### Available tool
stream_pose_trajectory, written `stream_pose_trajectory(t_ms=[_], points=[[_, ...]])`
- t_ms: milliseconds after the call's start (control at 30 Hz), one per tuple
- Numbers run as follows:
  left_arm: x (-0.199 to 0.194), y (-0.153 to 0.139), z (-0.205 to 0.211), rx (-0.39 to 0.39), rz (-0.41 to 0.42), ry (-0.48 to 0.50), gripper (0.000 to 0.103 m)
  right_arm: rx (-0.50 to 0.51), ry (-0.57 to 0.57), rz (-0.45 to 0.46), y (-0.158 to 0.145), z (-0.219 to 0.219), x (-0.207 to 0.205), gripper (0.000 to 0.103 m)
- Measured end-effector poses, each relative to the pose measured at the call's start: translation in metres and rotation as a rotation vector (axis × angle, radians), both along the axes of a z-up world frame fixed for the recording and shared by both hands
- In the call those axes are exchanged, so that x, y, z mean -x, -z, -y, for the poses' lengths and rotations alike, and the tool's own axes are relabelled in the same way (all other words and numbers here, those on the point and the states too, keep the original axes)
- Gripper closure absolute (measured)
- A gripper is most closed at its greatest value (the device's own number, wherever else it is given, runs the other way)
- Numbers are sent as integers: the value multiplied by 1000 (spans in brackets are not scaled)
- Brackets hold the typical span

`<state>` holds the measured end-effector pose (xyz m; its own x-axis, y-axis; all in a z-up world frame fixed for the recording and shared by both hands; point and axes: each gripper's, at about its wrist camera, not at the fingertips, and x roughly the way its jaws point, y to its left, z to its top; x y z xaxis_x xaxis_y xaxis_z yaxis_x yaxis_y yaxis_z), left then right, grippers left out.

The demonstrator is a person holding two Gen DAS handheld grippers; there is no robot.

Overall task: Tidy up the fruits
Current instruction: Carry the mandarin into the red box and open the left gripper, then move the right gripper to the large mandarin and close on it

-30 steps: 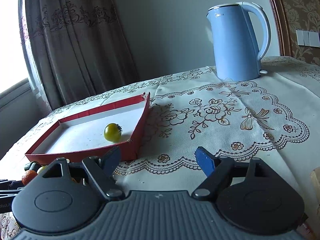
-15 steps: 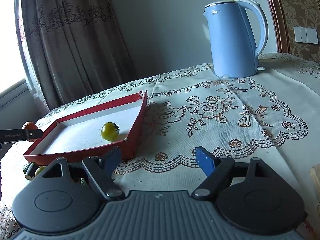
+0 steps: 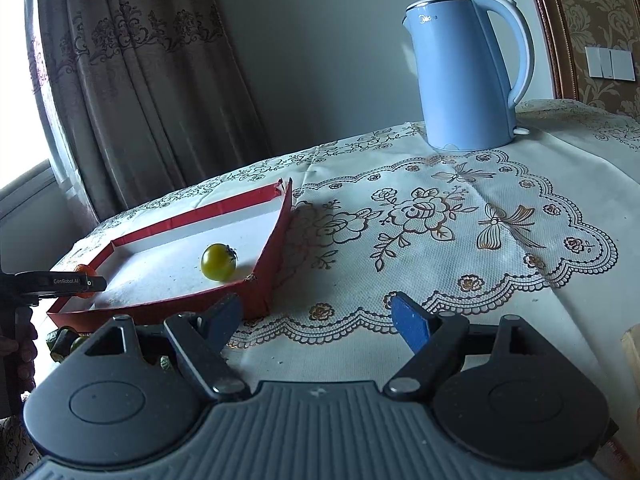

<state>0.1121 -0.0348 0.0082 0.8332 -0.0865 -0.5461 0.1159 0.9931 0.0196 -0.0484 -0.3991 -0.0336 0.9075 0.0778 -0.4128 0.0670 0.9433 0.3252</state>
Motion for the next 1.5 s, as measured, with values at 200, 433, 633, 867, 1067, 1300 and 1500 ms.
stream_pose_trajectory(t_ms=[200, 433, 633, 867, 1067, 1300, 1500], points=[[64, -34, -19, 49, 151, 20, 0, 3, 0, 16, -1, 0, 2, 21], [107, -27, -64, 116, 141, -60, 0, 91, -22, 107, -10, -18, 17, 21], [113, -9, -89, 153, 124, -129, 0, 206, -61, 143, -17, -57, 29, 21], [110, 7, -103, 181, 109, -166, 0, 226, -113, 142, -22, -85, 38, 21], [111, 9, -106, 202, 102, -158, 0, 292, -250, 115, -25, -121, 41, 21], [109, 10, -109, 226, 83, -160, 0, 317, -329, 63, -20, -147, 32, 21], [106, 13, -109, 223, 58, -160, 0, 310, -333, 13, -13, -150, 23, 21]])
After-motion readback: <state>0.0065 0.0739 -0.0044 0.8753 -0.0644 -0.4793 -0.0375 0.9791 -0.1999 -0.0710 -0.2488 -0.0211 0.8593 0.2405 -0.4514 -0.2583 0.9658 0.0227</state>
